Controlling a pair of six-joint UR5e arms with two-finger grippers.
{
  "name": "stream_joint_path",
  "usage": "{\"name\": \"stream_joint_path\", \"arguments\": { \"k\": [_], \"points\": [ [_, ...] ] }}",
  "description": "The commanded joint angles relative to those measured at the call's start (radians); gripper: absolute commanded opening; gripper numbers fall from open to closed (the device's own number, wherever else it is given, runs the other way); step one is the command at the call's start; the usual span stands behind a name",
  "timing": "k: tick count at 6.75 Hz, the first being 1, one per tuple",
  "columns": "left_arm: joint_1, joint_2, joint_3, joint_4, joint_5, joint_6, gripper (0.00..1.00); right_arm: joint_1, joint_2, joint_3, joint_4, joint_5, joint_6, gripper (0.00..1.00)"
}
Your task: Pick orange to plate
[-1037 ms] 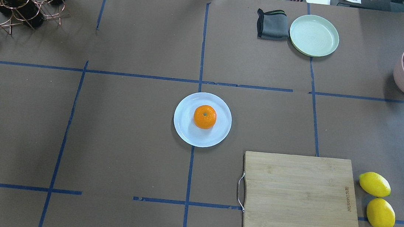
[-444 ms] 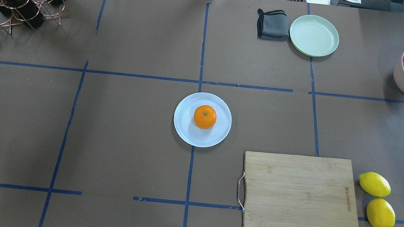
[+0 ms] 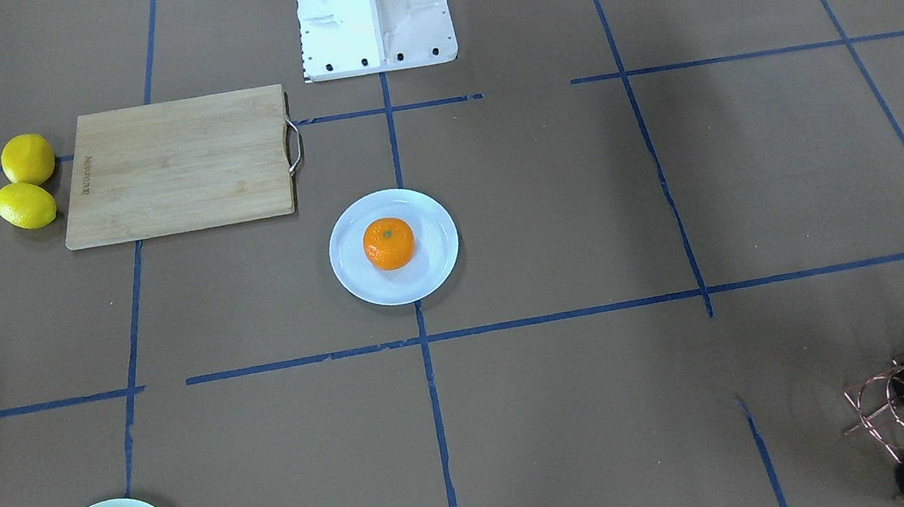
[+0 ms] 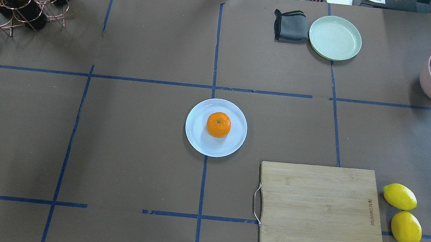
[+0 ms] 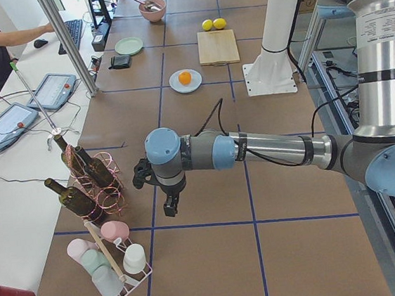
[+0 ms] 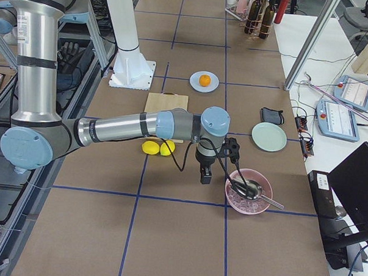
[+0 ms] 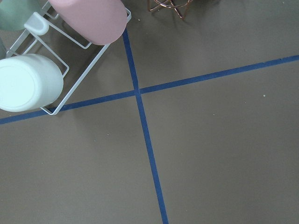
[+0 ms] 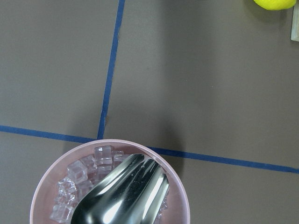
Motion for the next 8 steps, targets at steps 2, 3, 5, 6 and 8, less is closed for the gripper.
{"name": "stream_joint_path", "arguments": {
  "k": [2,3,5,6,8],
  "points": [
    [0.003,-0.018,-0.038,0.034,0.005,-0.001,1.00,-0.002,0.001,-0.008,0.000,-0.003,-0.001,1.00],
    [0.004,-0.017,-0.023,0.034,0.006,-0.001,1.00,-0.002,-0.001,-0.011,0.000,-0.003,0.000,1.00],
    [0.006,-0.006,-0.049,0.030,0.008,-0.001,1.00,-0.005,-0.001,-0.011,0.000,-0.003,0.000,1.00],
    [0.006,-0.006,-0.051,0.030,0.008,-0.001,1.00,-0.006,0.001,-0.011,0.000,-0.003,0.000,1.00],
    [0.006,-0.004,-0.060,0.028,0.002,-0.003,1.00,-0.021,0.007,-0.016,0.000,-0.005,0.000,1.00]
  ]
}}
